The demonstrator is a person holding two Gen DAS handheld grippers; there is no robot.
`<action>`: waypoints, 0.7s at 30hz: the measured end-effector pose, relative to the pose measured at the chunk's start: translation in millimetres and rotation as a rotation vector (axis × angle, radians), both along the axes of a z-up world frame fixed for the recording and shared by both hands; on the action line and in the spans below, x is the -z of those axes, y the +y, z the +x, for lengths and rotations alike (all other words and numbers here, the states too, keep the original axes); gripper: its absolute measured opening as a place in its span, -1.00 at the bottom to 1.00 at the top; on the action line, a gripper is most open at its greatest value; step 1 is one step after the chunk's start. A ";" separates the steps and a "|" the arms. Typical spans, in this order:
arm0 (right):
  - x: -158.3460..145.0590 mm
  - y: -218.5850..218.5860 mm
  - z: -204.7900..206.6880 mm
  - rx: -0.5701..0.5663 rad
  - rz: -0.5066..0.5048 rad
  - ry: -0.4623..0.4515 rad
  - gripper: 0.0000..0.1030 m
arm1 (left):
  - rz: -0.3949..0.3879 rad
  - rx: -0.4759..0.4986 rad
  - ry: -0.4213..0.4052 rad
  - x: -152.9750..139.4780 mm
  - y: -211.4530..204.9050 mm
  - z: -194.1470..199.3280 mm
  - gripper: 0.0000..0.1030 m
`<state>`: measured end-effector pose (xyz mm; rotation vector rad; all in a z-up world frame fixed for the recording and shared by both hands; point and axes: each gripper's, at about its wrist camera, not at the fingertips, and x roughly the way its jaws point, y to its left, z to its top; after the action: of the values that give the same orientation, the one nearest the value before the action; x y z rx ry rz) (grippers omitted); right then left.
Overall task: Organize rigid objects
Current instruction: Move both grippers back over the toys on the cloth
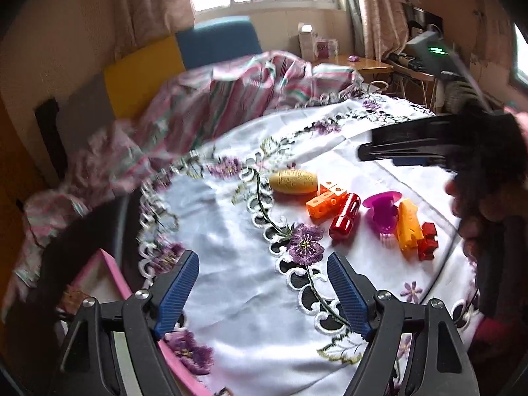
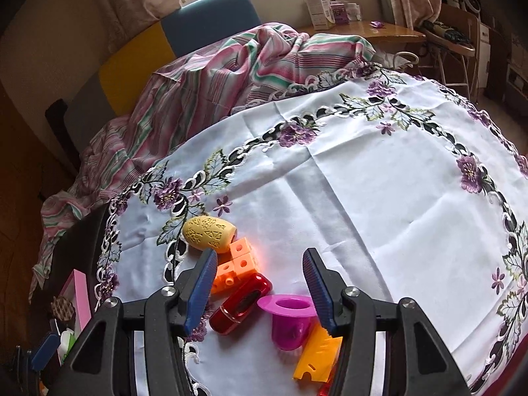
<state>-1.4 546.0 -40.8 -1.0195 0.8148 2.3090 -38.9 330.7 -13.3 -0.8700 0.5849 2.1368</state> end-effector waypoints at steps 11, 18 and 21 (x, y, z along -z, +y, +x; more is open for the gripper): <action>1.1 14.5 10.3 0.076 -0.074 0.046 0.06 | 0.080 -0.147 -0.246 20.5 27.8 -89.1 0.55; 1.8 16.9 12.7 0.084 -0.101 0.063 0.06 | 0.037 -0.130 -0.318 33.8 86.4 -108.3 0.74; 2.9 17.8 13.4 0.084 -0.117 0.070 0.06 | 0.044 -0.152 -0.407 41.9 107.6 -119.0 0.74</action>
<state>12.0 563.9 -43.7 -0.9386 1.0123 2.2588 -157.8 438.3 -55.1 -1.3155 0.2690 2.0130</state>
